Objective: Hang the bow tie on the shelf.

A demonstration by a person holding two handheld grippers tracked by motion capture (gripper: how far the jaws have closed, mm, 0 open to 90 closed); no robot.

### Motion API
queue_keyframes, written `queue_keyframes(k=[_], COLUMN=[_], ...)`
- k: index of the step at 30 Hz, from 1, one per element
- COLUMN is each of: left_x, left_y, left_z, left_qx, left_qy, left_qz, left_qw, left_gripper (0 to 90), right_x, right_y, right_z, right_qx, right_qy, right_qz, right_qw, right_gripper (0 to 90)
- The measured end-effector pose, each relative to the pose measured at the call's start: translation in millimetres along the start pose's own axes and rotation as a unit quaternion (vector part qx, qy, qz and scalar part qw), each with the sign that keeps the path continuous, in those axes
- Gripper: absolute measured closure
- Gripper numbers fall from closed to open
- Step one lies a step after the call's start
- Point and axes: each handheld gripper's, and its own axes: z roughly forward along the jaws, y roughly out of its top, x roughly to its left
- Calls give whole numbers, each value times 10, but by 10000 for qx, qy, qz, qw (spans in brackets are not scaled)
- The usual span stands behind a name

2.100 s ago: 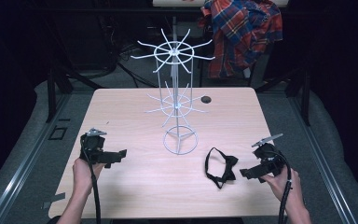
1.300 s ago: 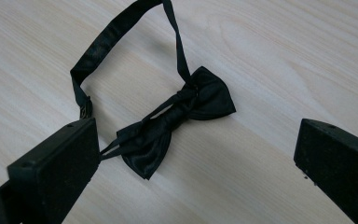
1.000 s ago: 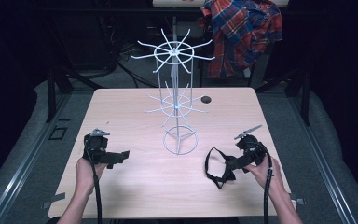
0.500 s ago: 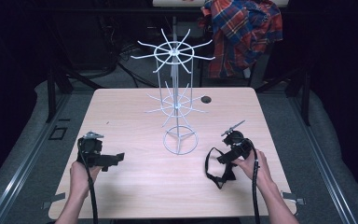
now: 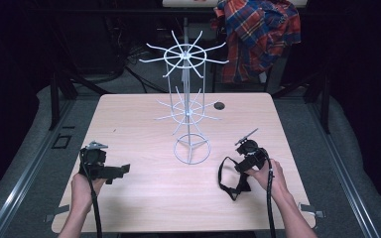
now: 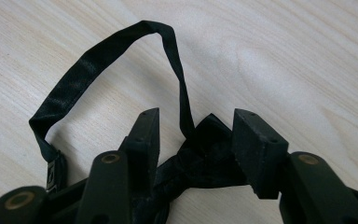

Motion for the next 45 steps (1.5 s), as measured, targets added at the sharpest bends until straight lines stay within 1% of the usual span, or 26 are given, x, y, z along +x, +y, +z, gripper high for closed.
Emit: queue_keyframes(k=[1,2,3,4,8,10,12,14,16,20,21,23,24,25,26,27,28,30,31,33,35,36,40,42,43,45], left_x=[-1,-5,-5,-19,-33,-32,-29,-25,-26,-39,-46,-50,-52,-52,-58,-66,-67,-68,-63,-62,-63,-67,-79,-75,-73,-70], left_y=[3,7,7,16,27,30,34,37,36,36,34,34,38,38,41,43,44,44,45,45,46,45,46,46,45,44], left_z=[7,10,10,18,37,43,43,51,57,42,39,39,43,43,46,48,50,53,52,52,52,57,61,58,56,52], left_qx=[6,33,33,55,49,79,73,65,76,101,79,86,90,90,82,64,62,63,79,85,78,55,65,54,54,48], left_qy=[-5,-11,-11,-7,10,-2,9,20,15,6,22,35,46,46,61,75,66,61,38,33,32,51,47,58,60,63], left_qz=[2,20,20,49,87,95,112,109,104,134,148,156,164,164,200,265,263,268,276,264,266,265,271,274,274,267], left_qw=[10000,10000,10000,10000,10000,9999,9999,9999,9999,9999,9999,9998,9998,9998,9997,9996,9996,9996,9996,9996,9996,9996,9996,9996,9996,9996], left_gripper=[0,0,0,0,0,0,0,0,0,0,0,0,0,0,0,0,0,0,0,0,0,0,0,0,0,0], right_x=[-7,2,2,-20,-11,-16,-11,-7,-7,-10,-11,-8,-4,-4,11,7,9,9,11,9,24,41,73,98,104,133], right_y=[2,-13,-13,-9,-36,-36,-37,-38,-40,-50,-56,-58,-55,-55,-58,-41,-36,-32,-28,-25,-24,-20,-12,-9,-4,1], right_z=[1,29,29,26,52,54,73,96,102,88,67,51,4,4,-13,-84,-113,-142,-191,-219,-258,-300,-354,-376,-402,-453], right_qx=[85,-5,-5,258,171,246,297,365,339,279,266,213,51,51,-116,-197,-291,-361,-531,-557,-673,-743,-835,-977,-955,-1082], right_qy=[-19,-41,-41,-117,-179,-188,-190,-211,-185,-186,-177,-150,-110,-110,-110,-117,-125,-107,-100,-92,-77,-134,-165,-120,-152,-118], right_qz=[-35,74,74,-54,76,29,11,-17,5,37,-9,14,-1,-1,63,-23,-11,-15,7,-18,-26,-101,-166,-156,-216,-232], right_qw=[10000,10000,10000,9996,9997,9995,9994,9991,9993,9994,9995,9997,9999,9999,9999,9997,9995,9993,9985,9984,9977,9971,9962,9950,9951,9938], right_gripper=[559,584,584,620,656,679,727,807,841,867,875,876,878,878,879,882,883,884,885,885,886,886,887,887,886,887])
